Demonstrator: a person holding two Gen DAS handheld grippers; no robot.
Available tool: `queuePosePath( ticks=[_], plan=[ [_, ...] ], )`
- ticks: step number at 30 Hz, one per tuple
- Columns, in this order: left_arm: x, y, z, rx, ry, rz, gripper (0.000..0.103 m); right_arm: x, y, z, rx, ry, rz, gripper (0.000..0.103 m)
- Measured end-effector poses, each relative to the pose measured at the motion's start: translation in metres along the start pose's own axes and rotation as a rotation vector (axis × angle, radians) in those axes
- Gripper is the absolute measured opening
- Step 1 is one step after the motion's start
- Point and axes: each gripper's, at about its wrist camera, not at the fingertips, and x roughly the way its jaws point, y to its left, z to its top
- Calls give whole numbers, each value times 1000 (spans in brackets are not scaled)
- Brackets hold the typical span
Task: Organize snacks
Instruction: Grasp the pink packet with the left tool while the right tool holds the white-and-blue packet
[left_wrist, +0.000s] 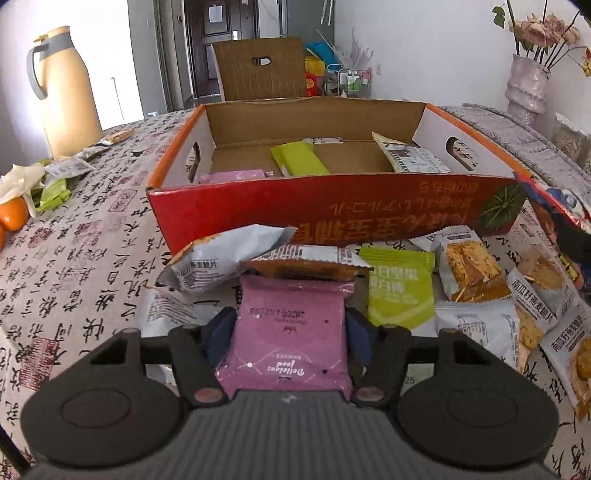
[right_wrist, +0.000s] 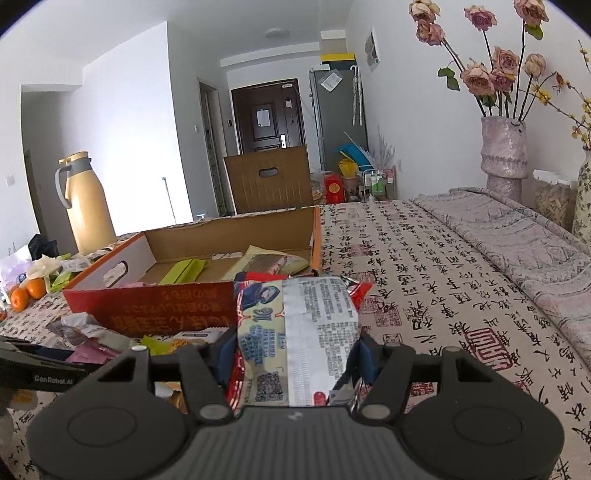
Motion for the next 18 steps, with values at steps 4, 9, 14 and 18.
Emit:
queuePosePath(
  ticks=[4, 9, 14, 18],
  plan=[
    [1, -1, 0, 5, -4, -8, 62, 1, 2, 0, 0, 4, 3, 62],
    [0, -1, 0, 7, -10, -1, 62, -1, 4, 0, -5, 1, 3, 62],
    [-5, -2, -2, 6, -19, 9, 62, -5, 7, 0, -10, -1, 7, 62],
    [-15, -1, -2, 1, -43, 13, 62, -9, 9, 0, -14, -7, 7, 62]
  ],
)
